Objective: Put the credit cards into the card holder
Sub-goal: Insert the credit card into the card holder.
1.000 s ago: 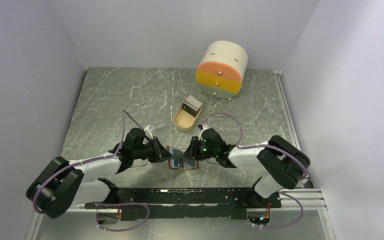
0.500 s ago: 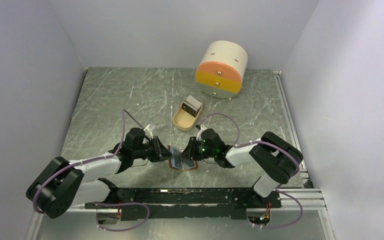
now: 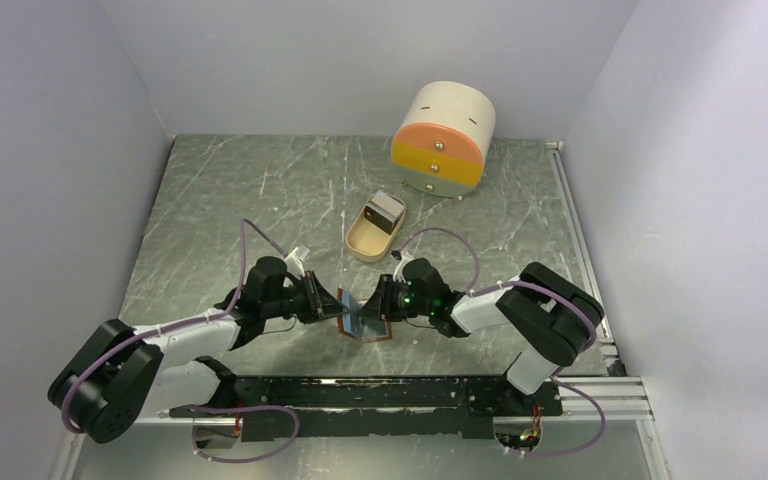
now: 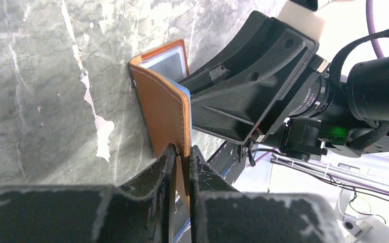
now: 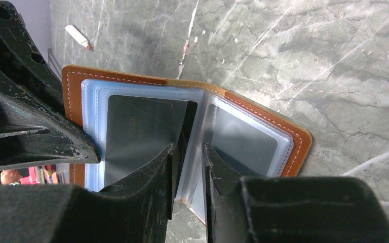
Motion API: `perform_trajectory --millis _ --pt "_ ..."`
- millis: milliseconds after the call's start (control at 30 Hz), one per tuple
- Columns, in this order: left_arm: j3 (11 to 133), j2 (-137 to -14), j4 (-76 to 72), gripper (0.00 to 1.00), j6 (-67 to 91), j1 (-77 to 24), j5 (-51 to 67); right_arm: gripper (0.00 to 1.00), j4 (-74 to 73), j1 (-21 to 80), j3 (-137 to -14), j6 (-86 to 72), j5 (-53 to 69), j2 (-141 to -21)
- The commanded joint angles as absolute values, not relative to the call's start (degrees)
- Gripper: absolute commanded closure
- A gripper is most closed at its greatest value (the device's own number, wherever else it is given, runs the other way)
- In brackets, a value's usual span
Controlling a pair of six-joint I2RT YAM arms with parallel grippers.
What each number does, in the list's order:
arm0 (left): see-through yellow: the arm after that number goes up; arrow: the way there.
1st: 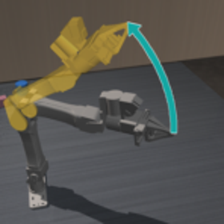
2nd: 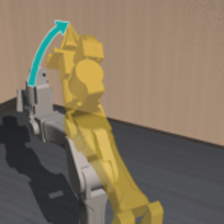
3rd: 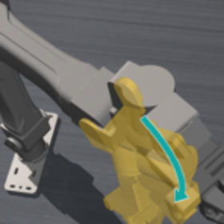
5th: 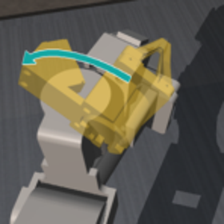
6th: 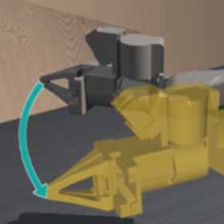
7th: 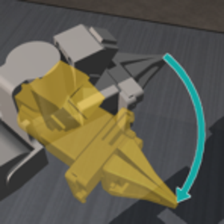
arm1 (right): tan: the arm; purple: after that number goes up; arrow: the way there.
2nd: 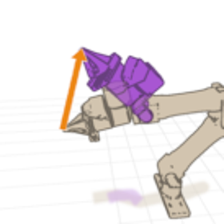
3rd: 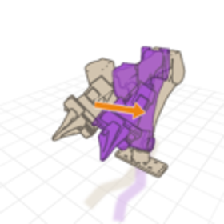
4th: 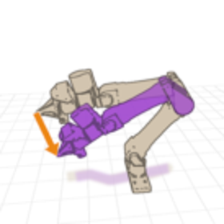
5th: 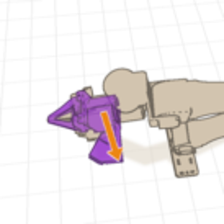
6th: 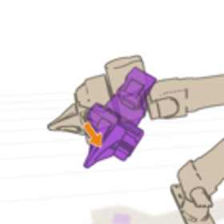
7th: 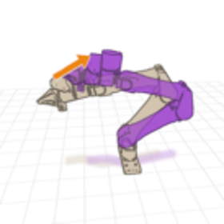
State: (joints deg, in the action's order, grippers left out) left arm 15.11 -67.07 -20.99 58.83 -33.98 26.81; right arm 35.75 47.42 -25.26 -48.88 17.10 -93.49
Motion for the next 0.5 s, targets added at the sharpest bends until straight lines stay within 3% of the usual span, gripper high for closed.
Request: perform_trajectory --millis 0,200,333,467 --pt "14.6 -66.2 -28.5 0.87 59.3 -34.2 28.8 0.72 33.5 47.4 -23.8 -48.3 16.6 -94.4" --pt "13.4 -65.6 -31.8 0.91 60.0 -34.2 29.7 0.72 34.0 47.4 -23.7 -48.6 16.8 -94.8" --pt "13.6 -65.6 -32.9 0.8 59.9 -34.3 30.6 0.72 34.3 47.4 -23.9 -48.7 17.0 -95.2" --pt "13.4 -65.6 -33.6 0.84 59.7 -34.3 30.8 0.72 34.4 47.4 -23.9 -48.8 17.0 -95.2"
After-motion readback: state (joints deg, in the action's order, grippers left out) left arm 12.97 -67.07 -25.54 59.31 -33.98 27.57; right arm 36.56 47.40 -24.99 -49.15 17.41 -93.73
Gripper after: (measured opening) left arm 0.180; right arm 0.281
